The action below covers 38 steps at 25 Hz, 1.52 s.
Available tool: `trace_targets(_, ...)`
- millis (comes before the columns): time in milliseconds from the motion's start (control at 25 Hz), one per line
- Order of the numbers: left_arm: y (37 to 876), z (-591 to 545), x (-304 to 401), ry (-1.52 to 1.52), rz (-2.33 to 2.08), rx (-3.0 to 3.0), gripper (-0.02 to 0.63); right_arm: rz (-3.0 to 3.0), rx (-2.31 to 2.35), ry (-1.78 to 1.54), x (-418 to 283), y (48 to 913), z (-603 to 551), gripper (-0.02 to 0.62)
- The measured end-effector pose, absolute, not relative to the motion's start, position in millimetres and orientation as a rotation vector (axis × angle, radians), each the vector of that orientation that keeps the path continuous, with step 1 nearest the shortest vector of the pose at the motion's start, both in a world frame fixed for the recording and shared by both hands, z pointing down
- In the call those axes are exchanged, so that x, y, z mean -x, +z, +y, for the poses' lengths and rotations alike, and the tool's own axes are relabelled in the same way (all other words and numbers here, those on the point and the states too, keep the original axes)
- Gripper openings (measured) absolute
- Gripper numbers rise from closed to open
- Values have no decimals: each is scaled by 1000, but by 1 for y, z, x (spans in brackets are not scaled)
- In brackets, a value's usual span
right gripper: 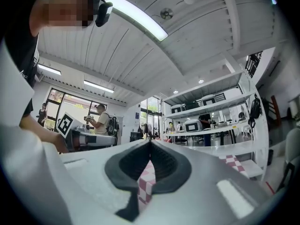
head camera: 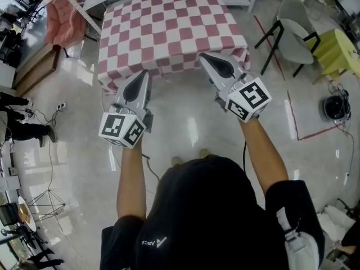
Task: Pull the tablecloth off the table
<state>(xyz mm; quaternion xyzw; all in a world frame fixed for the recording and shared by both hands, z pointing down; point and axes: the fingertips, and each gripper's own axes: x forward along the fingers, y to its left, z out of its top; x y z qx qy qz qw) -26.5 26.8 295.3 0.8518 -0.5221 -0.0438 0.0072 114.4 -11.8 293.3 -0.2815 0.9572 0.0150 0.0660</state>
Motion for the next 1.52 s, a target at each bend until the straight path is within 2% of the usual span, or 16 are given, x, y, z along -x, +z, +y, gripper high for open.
trace_targets(280, 299, 2, 11, -126, -1736, -2603, 11, 2882, 830, 32, -145, 303, -47, 0)
trace_targets(520, 300, -40, 17, -103, -1754, -2603, 9, 2899, 836, 56, -142, 305, -86, 0)
trace_targets(1520, 370, -362, 212, 22, -1630, -2592, 11, 2968, 1285, 36, 5, 360, -389, 0)
